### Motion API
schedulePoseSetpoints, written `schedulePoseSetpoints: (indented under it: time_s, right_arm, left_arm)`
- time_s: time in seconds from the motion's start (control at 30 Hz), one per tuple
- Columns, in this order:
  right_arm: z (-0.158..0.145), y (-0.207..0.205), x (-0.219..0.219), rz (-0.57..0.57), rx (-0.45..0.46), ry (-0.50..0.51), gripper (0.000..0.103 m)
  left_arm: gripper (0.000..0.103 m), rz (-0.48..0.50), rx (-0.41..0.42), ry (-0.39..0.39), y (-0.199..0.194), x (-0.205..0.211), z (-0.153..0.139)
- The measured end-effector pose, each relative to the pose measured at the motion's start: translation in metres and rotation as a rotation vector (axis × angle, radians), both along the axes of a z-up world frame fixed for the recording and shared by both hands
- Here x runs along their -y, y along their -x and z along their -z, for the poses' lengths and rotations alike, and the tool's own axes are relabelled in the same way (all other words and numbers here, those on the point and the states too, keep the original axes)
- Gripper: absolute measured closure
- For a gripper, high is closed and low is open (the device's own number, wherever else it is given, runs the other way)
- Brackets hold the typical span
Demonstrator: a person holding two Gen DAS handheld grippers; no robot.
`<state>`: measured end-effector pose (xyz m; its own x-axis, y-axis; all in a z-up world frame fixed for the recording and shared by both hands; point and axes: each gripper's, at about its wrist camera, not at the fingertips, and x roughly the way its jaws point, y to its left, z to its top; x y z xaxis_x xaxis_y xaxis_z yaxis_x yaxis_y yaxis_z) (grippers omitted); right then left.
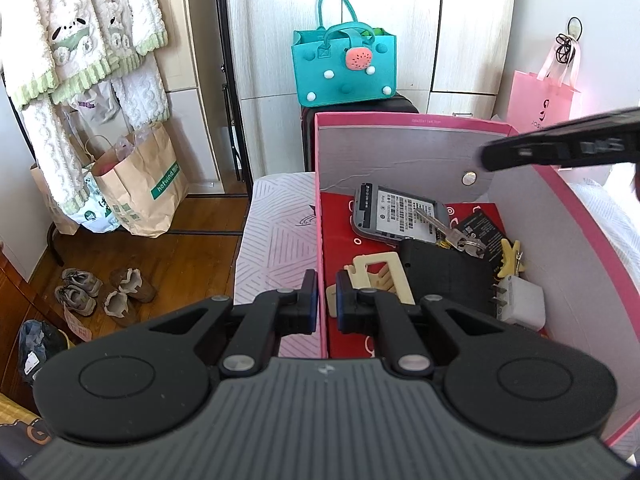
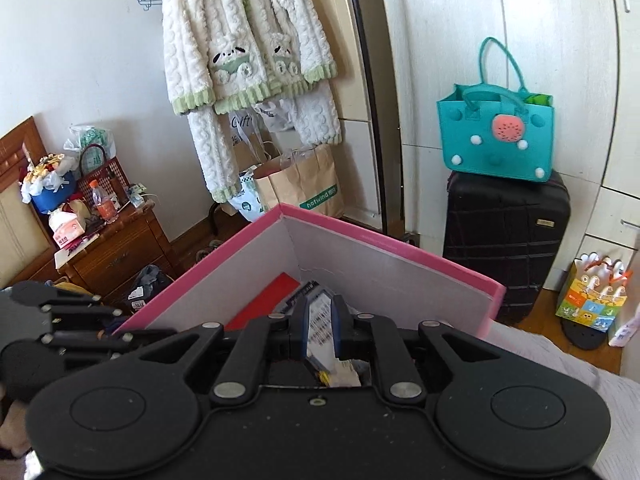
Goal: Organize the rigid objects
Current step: 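Carry the silver keys into the pink box and release them, then grasp the second key ring on the bedspread with the right gripper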
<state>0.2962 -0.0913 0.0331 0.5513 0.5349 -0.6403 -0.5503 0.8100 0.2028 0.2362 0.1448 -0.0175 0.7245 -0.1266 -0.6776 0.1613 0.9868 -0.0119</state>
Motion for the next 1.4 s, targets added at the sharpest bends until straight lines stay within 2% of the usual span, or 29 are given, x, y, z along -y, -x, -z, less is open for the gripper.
schedulePoseSetpoints:
  time_s: [0.17,0.3,0.33,0.47,0.6,0.8,0.93,1.07,1.27,1.4]
  right_arm:
    - [-0.011,0.023,0.039,0.046,0.023,0.012,0.083]
    - [-0.01,0.036,0.077,0.13,0.048,0.018,0.077]
    - [-0.007,0.038,0.087,0.16,0.051,0.02,0.073]
    - [0.01,0.04,0.116,0.238,0.033,0.045,0.072]
    - [0.034,0.035,0.134,0.294,0.029,0.102,0.072]
    - [0.067,0.014,0.15,0.31,-0.035,0.098,0.069]
    - [0.084,-0.004,0.146,0.299,-0.057,0.153,0.069]
    - [0.096,-0.019,0.144,0.308,-0.072,0.156,0.069]
    - [0.097,-0.029,0.136,0.306,0.0,0.199,0.069]
    - [0.099,-0.035,0.133,0.311,-0.006,0.202,0.069]
  left_arm:
    - [0.095,-0.003,-0.002,0.02,0.0,0.0,0.0]
    - [0.095,-0.001,0.0,0.008,0.0,-0.001,0.001]
    - [0.095,-0.002,0.0,0.015,0.0,-0.002,0.001]
    - [0.095,-0.01,-0.003,0.035,-0.001,-0.002,0.002]
    - [0.095,-0.007,0.001,0.008,0.0,-0.001,0.002]
    - [0.095,-0.008,-0.002,0.001,-0.001,-0.001,0.003]
    - [0.095,-0.008,-0.003,-0.002,-0.001,0.0,0.003]
    - [0.095,-0.008,-0.003,0.0,-0.001,0.0,0.002]
    - [0.095,-0.009,0.002,-0.009,0.0,0.001,0.004]
    - [0.095,-0.014,0.026,-0.046,0.003,0.006,0.005]
